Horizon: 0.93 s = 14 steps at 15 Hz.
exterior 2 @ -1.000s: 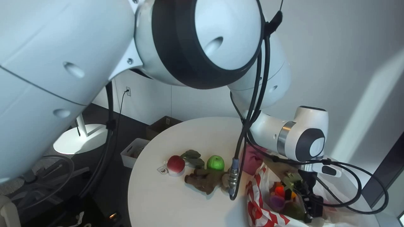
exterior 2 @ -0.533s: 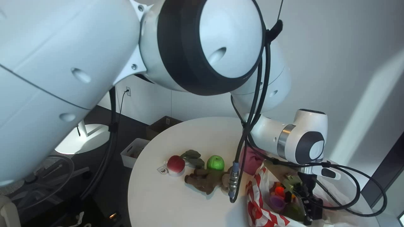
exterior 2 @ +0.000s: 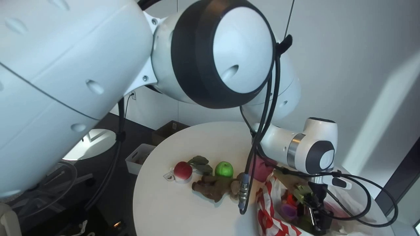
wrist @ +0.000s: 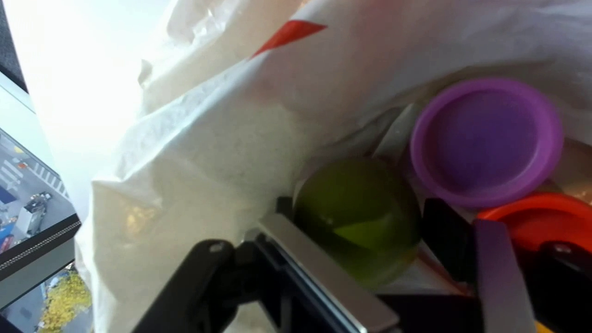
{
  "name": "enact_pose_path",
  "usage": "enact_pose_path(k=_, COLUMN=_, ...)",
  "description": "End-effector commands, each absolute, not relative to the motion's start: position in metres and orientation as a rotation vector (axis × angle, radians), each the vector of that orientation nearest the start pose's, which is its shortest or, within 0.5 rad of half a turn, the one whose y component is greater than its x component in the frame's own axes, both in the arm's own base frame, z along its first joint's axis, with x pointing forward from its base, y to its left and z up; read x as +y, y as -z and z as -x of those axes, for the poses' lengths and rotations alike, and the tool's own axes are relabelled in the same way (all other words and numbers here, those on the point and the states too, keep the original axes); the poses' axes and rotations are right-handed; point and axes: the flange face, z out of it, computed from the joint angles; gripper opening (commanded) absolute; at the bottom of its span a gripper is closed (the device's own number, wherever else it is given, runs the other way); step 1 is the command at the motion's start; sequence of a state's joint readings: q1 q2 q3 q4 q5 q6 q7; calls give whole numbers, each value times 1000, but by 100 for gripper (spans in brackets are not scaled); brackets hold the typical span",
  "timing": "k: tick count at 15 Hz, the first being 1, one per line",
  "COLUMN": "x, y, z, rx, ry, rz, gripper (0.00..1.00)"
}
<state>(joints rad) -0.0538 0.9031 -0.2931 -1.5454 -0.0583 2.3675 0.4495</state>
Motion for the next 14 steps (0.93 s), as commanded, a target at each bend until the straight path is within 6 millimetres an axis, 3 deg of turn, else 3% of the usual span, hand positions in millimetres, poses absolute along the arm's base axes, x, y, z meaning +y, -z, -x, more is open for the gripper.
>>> enact_pose_path(k=1, x=-214, y=-134, z=-668, rx=1103, ry=-33, rz=3246, gripper=43)
enact_pose_path(k=5, x=-218, y=-184, z=-670, rx=1102, ry=84, rz=3254, gripper=43)
enact_pose_path(k=8, x=-218, y=-236, z=-673, rx=1058, ry=202, rz=3243, gripper=43)
enact_pose_path(k=11, x=-191, y=-278, z=-674, rx=836, ry=304, rz=3194, gripper=43)
enact_pose_path(k=14, x=-141, y=-300, z=-676, rx=627, ry=365, rz=3153, gripper=43)
